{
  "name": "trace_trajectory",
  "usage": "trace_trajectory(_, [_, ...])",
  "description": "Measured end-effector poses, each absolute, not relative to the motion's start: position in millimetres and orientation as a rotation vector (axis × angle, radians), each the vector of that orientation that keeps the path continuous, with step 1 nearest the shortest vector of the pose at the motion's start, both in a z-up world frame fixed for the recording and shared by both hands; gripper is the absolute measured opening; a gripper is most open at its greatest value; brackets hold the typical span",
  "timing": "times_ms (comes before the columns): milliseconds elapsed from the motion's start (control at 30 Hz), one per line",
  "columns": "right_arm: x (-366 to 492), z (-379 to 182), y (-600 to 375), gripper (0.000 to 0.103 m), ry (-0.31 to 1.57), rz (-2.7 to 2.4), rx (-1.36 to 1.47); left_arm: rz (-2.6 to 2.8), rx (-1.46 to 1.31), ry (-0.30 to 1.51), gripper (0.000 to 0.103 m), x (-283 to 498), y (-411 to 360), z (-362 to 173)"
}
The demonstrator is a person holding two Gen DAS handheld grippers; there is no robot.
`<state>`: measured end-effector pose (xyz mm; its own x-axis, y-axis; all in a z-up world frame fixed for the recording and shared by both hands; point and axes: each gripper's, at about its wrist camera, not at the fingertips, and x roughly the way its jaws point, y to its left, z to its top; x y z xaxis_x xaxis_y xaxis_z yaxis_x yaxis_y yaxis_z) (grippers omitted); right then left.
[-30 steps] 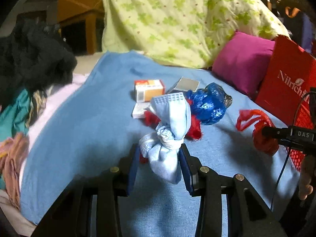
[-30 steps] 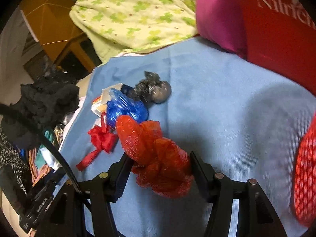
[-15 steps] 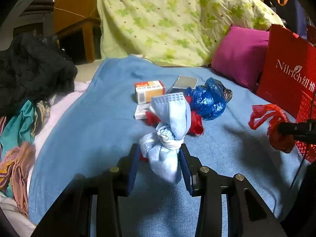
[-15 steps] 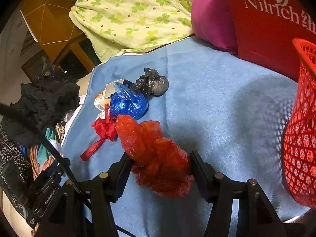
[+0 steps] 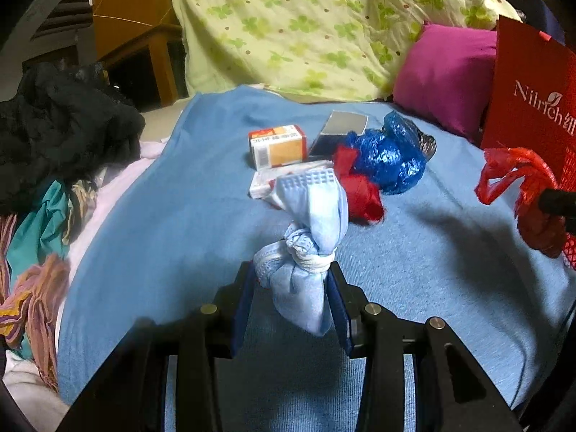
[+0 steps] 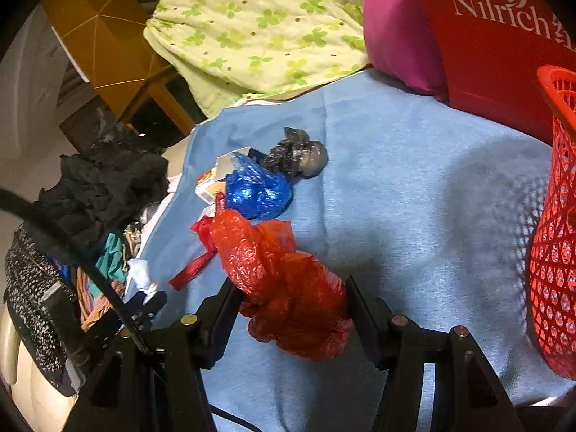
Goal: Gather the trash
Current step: 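Lift and carry the mask and red bag toward the red mesh basket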
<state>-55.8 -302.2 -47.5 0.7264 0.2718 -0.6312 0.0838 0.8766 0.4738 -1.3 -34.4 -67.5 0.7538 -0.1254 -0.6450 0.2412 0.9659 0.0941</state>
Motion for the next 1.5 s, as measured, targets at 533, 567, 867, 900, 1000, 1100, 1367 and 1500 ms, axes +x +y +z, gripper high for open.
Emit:
trace_trajectory(533, [-75.5, -24.2, -302.7, 0.062, 0.628, 0.221, 0.479, -0.104, 0.260, 0.650, 0.042, -31.0, -67.1, 6.7])
trace_trajectory(567, [-76.2, -22.8, -303.6, 0.062, 0.621, 0.226, 0.479, -0.100, 0.265, 0.644, 0.042, -32.3, -69.3, 10.3])
trace_trajectory(867, [-86.4, -13.1, -311.7, 0.062, 0.570, 0.261, 0.486, -0.106, 0.298, 0.617, 0.042, -51.0, -95.9, 35.2])
trace_trajectory(900, [-87.4, -12.5, -312.4, 0.062, 0.566, 0.263, 0.485, -0.107, 0.303, 0.612, 0.042, -53.4, -98.3, 37.4])
trace_trajectory(1000, [-90.5, -9.6, -316.0, 0.062, 0.548, 0.272, 0.491, -0.115, 0.310, 0.598, 0.042, -58.2, -103.6, 43.3])
trace_trajectory(1100, [-93.9, -6.6, -319.2, 0.062, 0.531, 0.277, 0.496, -0.114, 0.315, 0.589, 0.042, -61.3, -107.0, 48.3])
trace_trajectory(1367, [-101.3, 0.4, -325.2, 0.062, 0.494, 0.286, 0.505, -0.113, 0.313, 0.579, 0.042, -65.9, -112.2, 57.0])
trace_trajectory(1500, [-103.7, 2.5, -328.7, 0.062, 0.478, 0.290, 0.511, -0.122, 0.322, 0.570, 0.042, -69.6, -117.3, 60.5])
